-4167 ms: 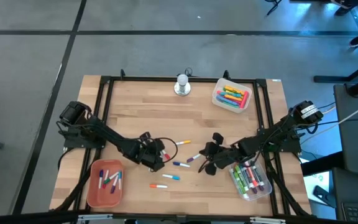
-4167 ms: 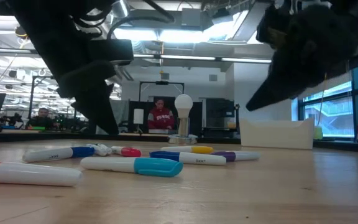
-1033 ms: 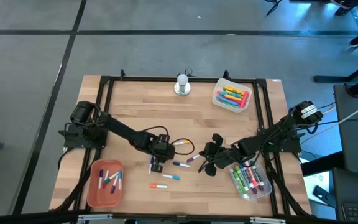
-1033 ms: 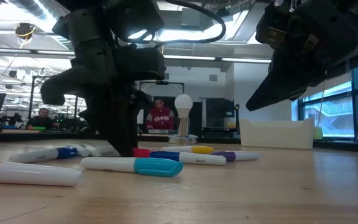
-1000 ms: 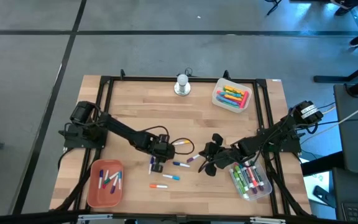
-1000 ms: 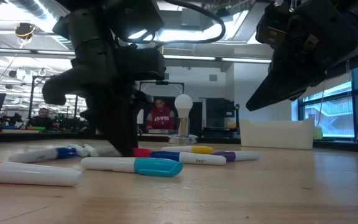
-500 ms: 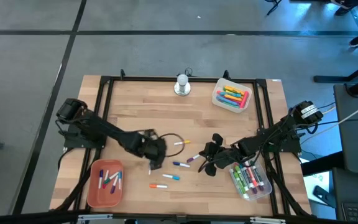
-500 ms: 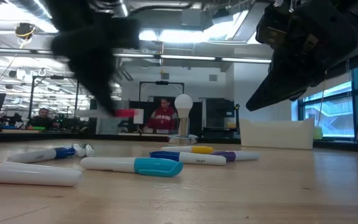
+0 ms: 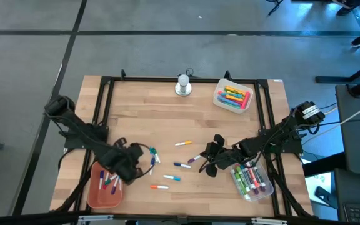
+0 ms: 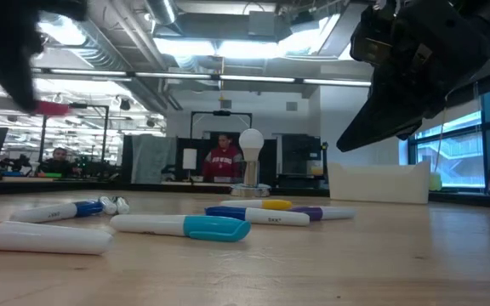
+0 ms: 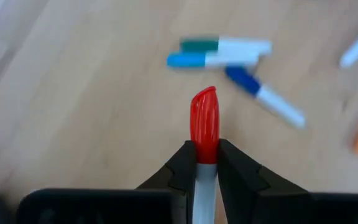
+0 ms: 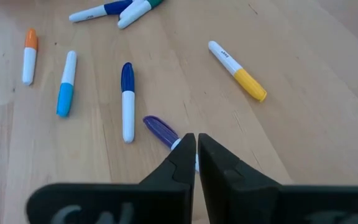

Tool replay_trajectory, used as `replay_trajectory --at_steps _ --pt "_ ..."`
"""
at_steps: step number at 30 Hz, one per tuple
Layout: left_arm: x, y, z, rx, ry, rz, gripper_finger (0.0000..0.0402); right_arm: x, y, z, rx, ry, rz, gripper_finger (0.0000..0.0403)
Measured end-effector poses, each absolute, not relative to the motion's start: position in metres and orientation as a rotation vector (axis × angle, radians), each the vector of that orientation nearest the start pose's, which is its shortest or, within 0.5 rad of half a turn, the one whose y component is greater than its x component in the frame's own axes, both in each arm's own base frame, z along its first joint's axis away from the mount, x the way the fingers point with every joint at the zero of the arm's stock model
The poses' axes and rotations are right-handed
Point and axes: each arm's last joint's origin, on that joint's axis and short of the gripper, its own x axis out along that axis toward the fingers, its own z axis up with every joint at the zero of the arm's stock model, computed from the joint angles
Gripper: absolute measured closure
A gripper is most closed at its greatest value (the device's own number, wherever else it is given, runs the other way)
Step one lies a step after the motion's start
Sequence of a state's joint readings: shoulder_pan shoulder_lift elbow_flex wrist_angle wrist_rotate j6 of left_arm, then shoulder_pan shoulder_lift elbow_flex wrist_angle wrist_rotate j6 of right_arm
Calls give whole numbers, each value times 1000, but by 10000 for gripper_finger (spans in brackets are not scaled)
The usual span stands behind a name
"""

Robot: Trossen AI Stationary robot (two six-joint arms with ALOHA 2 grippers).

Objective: Pick & Place Markers
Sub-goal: Put the small red highlighter pen into the orange bin

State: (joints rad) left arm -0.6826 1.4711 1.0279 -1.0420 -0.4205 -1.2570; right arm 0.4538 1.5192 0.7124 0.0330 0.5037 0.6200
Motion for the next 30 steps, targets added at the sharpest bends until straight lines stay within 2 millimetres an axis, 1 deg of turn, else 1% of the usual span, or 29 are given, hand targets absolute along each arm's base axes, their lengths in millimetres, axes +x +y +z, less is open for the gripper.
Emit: replay_trajectory --at_steps 3,6,10,13,15,18,22,25,30 --pt "181 -150 225 -323 1243 588 355 263 113 167 236 639 -253 382" --pt "160 -150 228 -345 1383 687 352 263 113 167 237 638 -254 382" --pt "145 -158 229 -399 1488 725 350 263 113 167 237 638 -254 382" --pt "138 -169 228 -461 1530 693 352 263 113 167 239 638 -254 382" --pt "135 -175 227 -480 1521 666 353 263 113 167 240 638 -255 382" --pt "132 -183 227 -505 1460 644 353 263 113 167 243 638 -255 382" --pt "130 -193 218 -567 1373 577 352 263 113 167 248 637 -255 382" --pt "129 -198 207 -603 1361 528 341 263 113 167 248 636 -255 382" --pt "127 -199 197 -603 1447 539 311 264 113 167 248 630 -253 382"
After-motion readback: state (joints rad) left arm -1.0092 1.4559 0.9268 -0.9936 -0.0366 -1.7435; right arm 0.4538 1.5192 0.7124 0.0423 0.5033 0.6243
